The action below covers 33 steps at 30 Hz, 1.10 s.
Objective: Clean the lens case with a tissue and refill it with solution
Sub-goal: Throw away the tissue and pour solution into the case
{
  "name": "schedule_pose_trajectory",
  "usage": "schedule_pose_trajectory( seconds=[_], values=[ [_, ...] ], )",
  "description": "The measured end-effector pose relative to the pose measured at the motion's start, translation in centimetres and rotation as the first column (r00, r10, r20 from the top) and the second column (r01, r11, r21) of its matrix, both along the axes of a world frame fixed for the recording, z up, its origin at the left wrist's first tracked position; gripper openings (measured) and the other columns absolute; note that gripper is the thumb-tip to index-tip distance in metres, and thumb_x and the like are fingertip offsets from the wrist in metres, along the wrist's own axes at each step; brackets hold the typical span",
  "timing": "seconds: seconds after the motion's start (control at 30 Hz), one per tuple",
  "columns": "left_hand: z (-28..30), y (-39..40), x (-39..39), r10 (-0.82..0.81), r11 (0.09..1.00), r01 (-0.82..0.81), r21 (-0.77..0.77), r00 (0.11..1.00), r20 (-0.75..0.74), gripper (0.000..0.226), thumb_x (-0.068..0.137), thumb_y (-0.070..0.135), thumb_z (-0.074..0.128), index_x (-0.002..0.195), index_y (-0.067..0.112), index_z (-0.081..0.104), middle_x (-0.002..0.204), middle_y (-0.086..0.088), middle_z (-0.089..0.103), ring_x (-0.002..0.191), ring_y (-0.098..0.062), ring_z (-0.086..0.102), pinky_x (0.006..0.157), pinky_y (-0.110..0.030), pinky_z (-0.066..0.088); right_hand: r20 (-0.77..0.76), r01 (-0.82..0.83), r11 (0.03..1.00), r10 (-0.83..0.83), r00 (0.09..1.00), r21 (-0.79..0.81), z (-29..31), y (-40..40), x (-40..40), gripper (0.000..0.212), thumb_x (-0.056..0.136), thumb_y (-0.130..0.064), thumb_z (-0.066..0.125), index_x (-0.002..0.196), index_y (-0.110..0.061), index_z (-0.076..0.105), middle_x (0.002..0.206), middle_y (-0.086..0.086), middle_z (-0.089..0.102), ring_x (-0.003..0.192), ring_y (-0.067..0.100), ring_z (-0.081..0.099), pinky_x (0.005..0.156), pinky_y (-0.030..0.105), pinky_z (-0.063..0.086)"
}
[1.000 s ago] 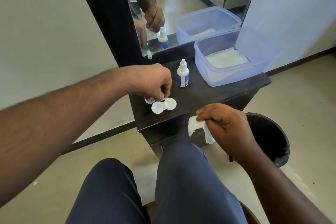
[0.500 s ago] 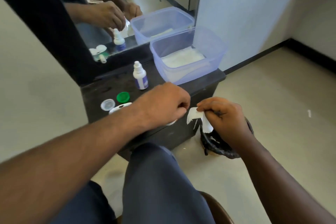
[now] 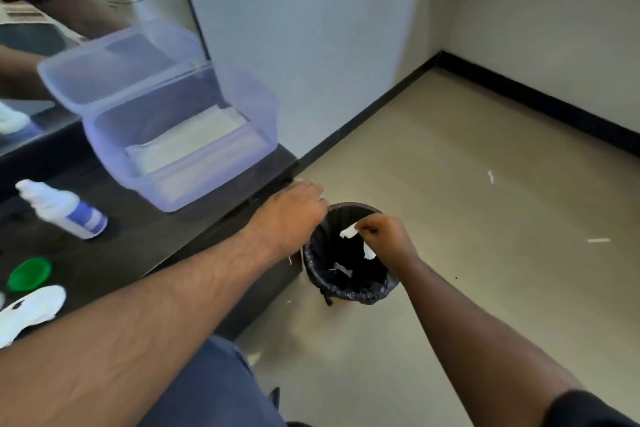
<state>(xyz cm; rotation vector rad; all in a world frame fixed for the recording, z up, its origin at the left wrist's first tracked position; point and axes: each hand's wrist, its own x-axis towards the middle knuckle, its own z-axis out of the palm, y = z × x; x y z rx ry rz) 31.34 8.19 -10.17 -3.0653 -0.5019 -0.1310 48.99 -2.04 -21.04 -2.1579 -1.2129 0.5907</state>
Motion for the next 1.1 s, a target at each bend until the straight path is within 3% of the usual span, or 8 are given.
schedule_pose_trajectory(
  seconds=[0.17, 0.37, 0.57, 0.67, 0.9, 1.1],
  values=[
    [-1.0, 1.2, 1.8, 0.03, 0.999, -0.029, 0.019, 0.998, -0.047, 0.017, 0.08, -0.003, 0.06, 0.094, 0.007, 0.064, 0.096, -0.008, 0.061, 0.094, -0.024, 0.057, 0.084, -0.031, 0.046, 0.008, -0.019, 0.996, 0.02, 1.0, -0.083, -2.4, 0.7, 1.9, 0.024, 0.089, -0.004, 0.053, 0.102, -0.008, 0.073, 0.108, 0.005, 0.071, 0.1, 0.02, 0.064, 0.089, 0.029, 0.049],
    [-1.3, 1.6, 1.8, 0.043, 0.999, -0.043, 0.006, 0.999, -0.02, 0.021, 0.069, -0.005, 0.073, 0.084, 0.008, 0.067, 0.083, -0.005, 0.063, 0.081, -0.021, 0.061, 0.069, -0.028, 0.05, 0.006, 0.002, 0.994, -0.001, 1.0, -0.113, -3.9, 1.0, 2.4, 0.023, 0.087, -0.003, 0.056, 0.101, -0.009, 0.073, 0.106, 0.004, 0.072, 0.097, 0.017, 0.065, 0.092, 0.027, 0.049],
    [-0.9, 1.4, 1.8, 0.038, 0.999, -0.04, -0.026, 0.997, -0.063, 0.023, 0.087, -0.003, 0.053, 0.104, 0.009, 0.062, 0.104, -0.005, 0.059, 0.102, -0.02, 0.054, 0.087, -0.028, 0.045, -0.005, 0.002, 0.996, -0.002, 1.0, -0.093, -2.9, 0.9, 1.5, 0.022, 0.088, -0.005, 0.058, 0.101, -0.012, 0.073, 0.103, 0.002, 0.072, 0.092, 0.015, 0.066, 0.087, 0.025, 0.051],
    [0.4, 0.7, 1.4, 0.063, 0.994, -0.066, -0.09, 0.997, -0.037, 0.02, 0.091, 0.001, 0.05, 0.104, 0.009, 0.061, 0.103, -0.004, 0.057, 0.102, -0.018, 0.053, 0.086, -0.027, 0.047, 0.023, -0.019, 0.999, 0.02, 1.0, -0.043, -0.6, 0.7, 0.8, 0.022, 0.087, -0.006, 0.058, 0.102, -0.012, 0.073, 0.103, 0.001, 0.072, 0.094, 0.016, 0.066, 0.09, 0.029, 0.051],
    [4.6, -2.4, -4.2, 0.121, 0.987, -0.099, -0.126, 0.976, 0.179, 0.021, 0.093, 0.017, 0.052, 0.109, 0.008, 0.064, 0.108, -0.005, 0.06, 0.106, -0.019, 0.055, 0.081, -0.037, 0.054, 0.127, -0.19, 0.956, 0.165, 0.978, 0.224, 8.7, 1.1, -3.3, 0.017, 0.086, -0.005, 0.064, 0.099, -0.01, 0.073, 0.099, 0.0, 0.071, 0.088, 0.006, 0.061, 0.088, 0.018, 0.048],
    [8.5, -4.1, -13.3, 0.209, 0.978, -0.188, -0.093, 0.869, 0.449, 0.021, 0.086, 0.016, 0.054, 0.084, 0.004, 0.071, 0.086, -0.008, 0.069, 0.08, -0.025, 0.063, 0.07, -0.039, 0.051, 0.14, -0.311, 0.845, 0.278, 0.95, 0.435, 15.4, 1.3, -10.0, 0.015, 0.079, -0.005, 0.074, 0.092, -0.013, 0.075, 0.089, -0.008, 0.068, 0.082, 0.003, 0.064, 0.079, 0.007, 0.048]
  ],
)
